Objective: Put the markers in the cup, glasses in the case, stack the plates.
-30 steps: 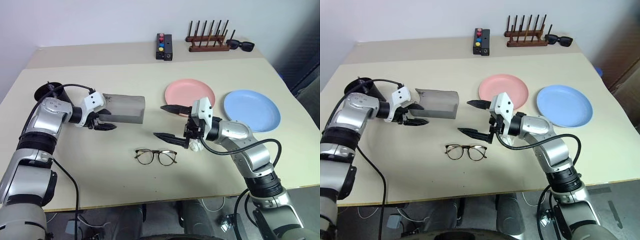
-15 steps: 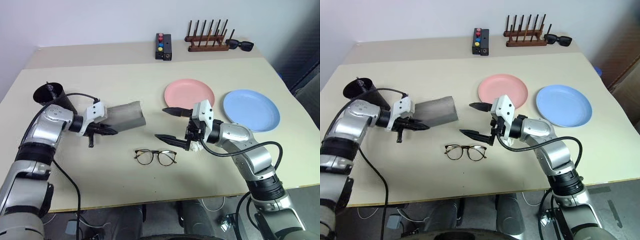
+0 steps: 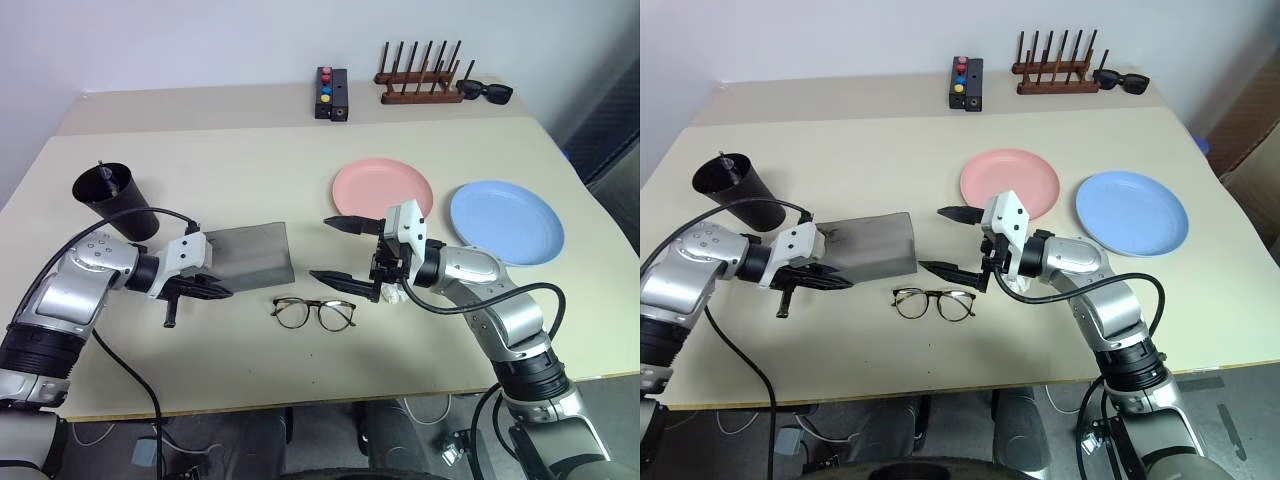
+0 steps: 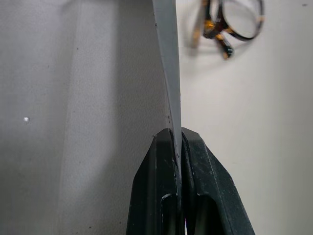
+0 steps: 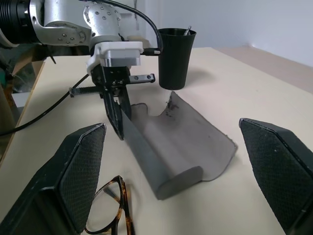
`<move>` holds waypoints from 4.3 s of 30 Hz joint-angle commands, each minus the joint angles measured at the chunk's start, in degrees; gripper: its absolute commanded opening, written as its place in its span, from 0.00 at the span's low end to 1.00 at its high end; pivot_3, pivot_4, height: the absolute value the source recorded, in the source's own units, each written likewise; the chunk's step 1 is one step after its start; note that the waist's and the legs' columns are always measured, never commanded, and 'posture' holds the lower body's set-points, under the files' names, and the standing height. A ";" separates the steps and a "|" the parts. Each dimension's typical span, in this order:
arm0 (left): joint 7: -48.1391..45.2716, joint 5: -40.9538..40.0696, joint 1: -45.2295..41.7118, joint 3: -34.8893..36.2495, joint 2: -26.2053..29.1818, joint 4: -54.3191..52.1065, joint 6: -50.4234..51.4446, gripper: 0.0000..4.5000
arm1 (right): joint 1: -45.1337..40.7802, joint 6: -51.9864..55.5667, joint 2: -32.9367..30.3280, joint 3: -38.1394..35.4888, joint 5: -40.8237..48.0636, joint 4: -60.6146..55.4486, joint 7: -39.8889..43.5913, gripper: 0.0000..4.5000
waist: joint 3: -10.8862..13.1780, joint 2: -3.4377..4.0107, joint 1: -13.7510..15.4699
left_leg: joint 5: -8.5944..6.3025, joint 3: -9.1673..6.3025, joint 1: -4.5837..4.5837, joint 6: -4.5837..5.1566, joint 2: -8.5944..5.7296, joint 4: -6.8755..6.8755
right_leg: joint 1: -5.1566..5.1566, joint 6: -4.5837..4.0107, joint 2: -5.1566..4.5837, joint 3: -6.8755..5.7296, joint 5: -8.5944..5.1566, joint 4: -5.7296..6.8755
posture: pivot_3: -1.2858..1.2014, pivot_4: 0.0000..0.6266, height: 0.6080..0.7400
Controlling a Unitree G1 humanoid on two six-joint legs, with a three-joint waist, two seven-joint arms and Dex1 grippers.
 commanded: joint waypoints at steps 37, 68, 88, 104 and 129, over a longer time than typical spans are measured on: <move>-1.47 -15.18 -2.52 2.79 -1.51 -20.04 14.51 0.83 | 1.34 -0.43 -2.33 -2.70 0.26 -1.15 -0.02 1.00 | 0.00 0.00 -0.23 | 0.00 0.00 0.00 0.00 0.00 0.01 | 0.01 0.00 0.00 0.01 0.00 0.02 | 0.52 0.24 0.95; -1.40 4.30 -12.46 -18.36 -15.90 -10.04 1.24 0.68 | 13.08 0.22 -14.11 -8.47 -0.20 -5.61 0.66 1.00 | 0.00 -0.02 1.34 | 0.00 0.05 0.00 0.01 -0.01 0.10 | 0.19 0.00 0.00 0.01 0.00 -0.18 | 0.52 0.24 0.95; -1.78 5.45 -11.88 -18.53 -15.75 -10.87 0.97 0.12 | 11.93 -0.62 -13.75 -8.26 -1.23 -4.57 0.44 1.00 | 0.00 -0.02 1.30 | 0.00 0.04 0.02 0.01 -0.01 0.10 | 0.21 0.01 0.00 0.01 0.01 -0.18 | 0.52 0.24 0.95; -0.76 7.38 -11.92 -19.68 -16.57 -10.92 0.59 0.23 | 13.37 -2.52 -13.14 -8.04 -2.00 -4.15 0.30 1.00 | 0.00 -0.02 1.32 | 0.00 0.04 0.04 0.01 -0.01 0.11 | 0.25 0.01 0.00 0.01 0.00 -0.20 | 0.52 0.24 0.95; -2.14 -1.03 -13.49 -14.03 -16.43 -12.61 6.59 0.00 | 10.25 -3.00 -14.55 -9.84 -2.47 -1.02 0.92 1.00 | -0.07 0.10 1.33 | 0.00 -0.04 0.25 0.02 -0.02 0.20 | 0.68 -0.16 -0.01 -0.07 -0.09 -0.42 | 0.52 0.24 0.95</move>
